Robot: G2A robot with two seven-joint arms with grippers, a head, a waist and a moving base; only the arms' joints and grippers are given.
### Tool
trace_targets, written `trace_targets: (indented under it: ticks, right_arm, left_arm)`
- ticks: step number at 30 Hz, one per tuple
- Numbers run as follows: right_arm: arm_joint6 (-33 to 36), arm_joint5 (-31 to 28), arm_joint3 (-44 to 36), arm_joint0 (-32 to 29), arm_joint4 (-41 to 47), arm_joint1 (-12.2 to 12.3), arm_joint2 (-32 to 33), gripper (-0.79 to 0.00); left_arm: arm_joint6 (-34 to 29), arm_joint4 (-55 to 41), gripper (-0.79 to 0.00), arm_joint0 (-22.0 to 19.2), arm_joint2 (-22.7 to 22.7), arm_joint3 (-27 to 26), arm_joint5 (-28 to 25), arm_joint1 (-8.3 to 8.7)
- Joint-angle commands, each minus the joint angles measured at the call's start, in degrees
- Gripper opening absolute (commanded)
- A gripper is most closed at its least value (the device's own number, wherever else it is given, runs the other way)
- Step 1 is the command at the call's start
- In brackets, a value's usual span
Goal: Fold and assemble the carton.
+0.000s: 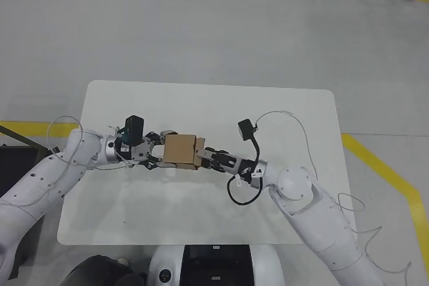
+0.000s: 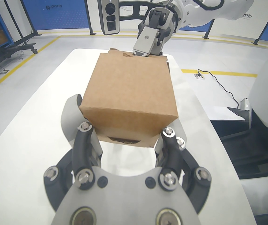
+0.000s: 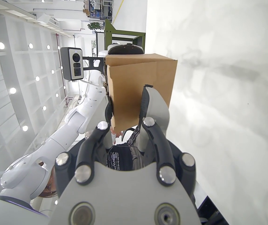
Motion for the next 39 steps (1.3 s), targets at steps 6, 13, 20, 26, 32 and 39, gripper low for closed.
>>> trace_targets:
  ticks: [6, 13, 20, 26, 32, 39]
  right_arm:
    - [-0.3, 0.3, -0.5, -0.3, -0.6, 0.1, 0.2, -0.573]
    - [-0.6, 1.9, -1.1, 0.5, -1.8, -0.1, -0.9, -0.576]
    - [-1.4, 2.9, -2.0, 1.2, -3.1, -0.4, -2.2, -0.560]
    - [-2.4, 3.0, -3.0, 0.5, -3.7, -0.4, -2.0, -0.542]
    - [-2.7, 3.2, -4.1, -0.5, -4.5, -0.2, -1.6, -0.591]
    - [-3.0, 3.5, -5.0, -1.5, -5.0, 0.0, -1.2, -0.591]
  left_arm:
    - [0.0, 0.0, -0.711, 0.1, -0.2, -0.1, 0.0, 0.08]
    - [0.0, 0.9, -0.705, 0.1, -0.1, -0.6, 0.0, -0.03]
    - [0.0, 1.9, -0.711, 0.0, 0.0, -0.2, 0.0, -0.27]
    - [0.0, 2.2, -0.714, -0.1, 0.0, 0.5, 0.0, -0.56]
    - [0.0, 2.2, -0.711, -0.1, -0.1, 1.2, 0.0, -0.75]
    - [0.0, 2.1, -0.714, -0.2, -0.1, 1.7, 0.0, -0.96]
